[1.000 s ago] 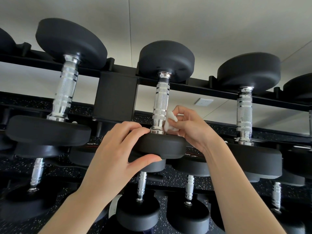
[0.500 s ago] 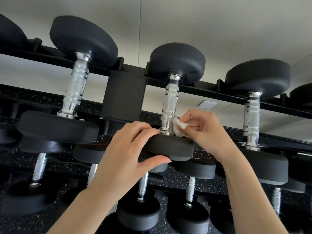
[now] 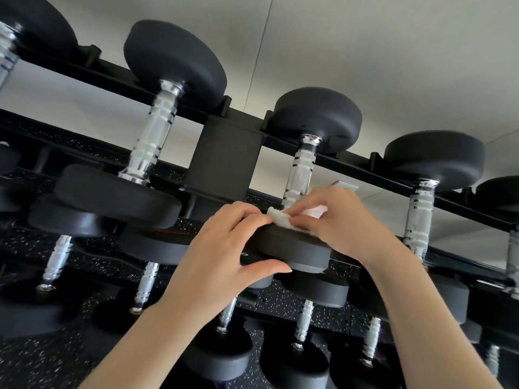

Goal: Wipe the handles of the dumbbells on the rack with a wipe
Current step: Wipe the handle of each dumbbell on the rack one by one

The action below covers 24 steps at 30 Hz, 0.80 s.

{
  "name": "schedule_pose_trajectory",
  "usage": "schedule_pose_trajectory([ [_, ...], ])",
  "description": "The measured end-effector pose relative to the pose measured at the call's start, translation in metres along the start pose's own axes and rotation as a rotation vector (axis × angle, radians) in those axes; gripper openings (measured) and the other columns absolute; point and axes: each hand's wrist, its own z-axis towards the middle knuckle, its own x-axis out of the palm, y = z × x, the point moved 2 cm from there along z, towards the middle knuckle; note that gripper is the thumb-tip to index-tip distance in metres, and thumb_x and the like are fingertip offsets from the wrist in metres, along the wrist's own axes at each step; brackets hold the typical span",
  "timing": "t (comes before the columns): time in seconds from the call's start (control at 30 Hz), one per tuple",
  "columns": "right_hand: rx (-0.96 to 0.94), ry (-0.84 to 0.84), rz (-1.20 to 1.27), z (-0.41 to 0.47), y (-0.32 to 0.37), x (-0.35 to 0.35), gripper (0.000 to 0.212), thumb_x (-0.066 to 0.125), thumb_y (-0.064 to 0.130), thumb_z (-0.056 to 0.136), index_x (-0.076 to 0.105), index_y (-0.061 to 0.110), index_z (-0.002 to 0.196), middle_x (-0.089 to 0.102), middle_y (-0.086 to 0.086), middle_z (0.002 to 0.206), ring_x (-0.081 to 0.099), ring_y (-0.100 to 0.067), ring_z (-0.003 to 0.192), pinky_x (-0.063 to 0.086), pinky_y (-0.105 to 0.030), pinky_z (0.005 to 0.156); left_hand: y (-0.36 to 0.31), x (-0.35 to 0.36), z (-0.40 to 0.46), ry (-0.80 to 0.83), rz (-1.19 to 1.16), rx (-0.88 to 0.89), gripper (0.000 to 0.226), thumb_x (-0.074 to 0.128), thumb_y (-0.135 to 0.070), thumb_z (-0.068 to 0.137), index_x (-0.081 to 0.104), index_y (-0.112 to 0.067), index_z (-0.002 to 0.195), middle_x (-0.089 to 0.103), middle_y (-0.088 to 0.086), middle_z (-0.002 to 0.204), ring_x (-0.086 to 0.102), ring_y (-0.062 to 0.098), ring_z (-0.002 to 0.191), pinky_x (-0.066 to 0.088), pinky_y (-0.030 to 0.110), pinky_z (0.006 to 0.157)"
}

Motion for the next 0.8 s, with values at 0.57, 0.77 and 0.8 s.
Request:
schedule_pose_trajectory([
  [0.57,0.014,-0.062,-0.456,0.014,0.028,0.01,0.016,0.065,0.047,0.079,0.067,0.036,0.091,0.063,-0.003,0.098,0.058,-0.028,0.093,0.049,-0.035,0.073,0.005,0.002,-0.003,-0.055,-0.035,-0.039,0.053,0.063,-0.059,0.074,0.063,-0.016,0.105,0.054,-0.008,0.104,0.053,0.014,0.096,0.043,0.029,0.08],
  [0.77,0.04,0.024,-0.485,0.017,0.029,0.008,0.017,0.065,0.046,0.077,0.064,0.038,0.092,0.064,0.0,0.104,0.059,-0.026,0.095,0.052,-0.039,0.078,0.005,0.001,-0.002,-0.057,-0.026,-0.024,0.051,0.063,-0.059,0.073,0.062,-0.017,0.102,0.055,-0.006,0.101,0.053,0.016,0.093,0.041,0.029,0.078],
  [0.8,0.04,0.007,-0.466,0.017,0.03,0.009,0.015,0.065,0.042,0.078,0.066,0.036,0.091,0.065,-0.003,0.1,0.059,-0.027,0.092,0.052,-0.039,0.077,0.005,0.001,-0.002,-0.057,-0.025,-0.025,0.051,0.063,-0.059,0.073,0.062,-0.017,0.102,0.055,-0.006,0.101,0.053,0.016,0.093,0.041,0.029,0.078],
])
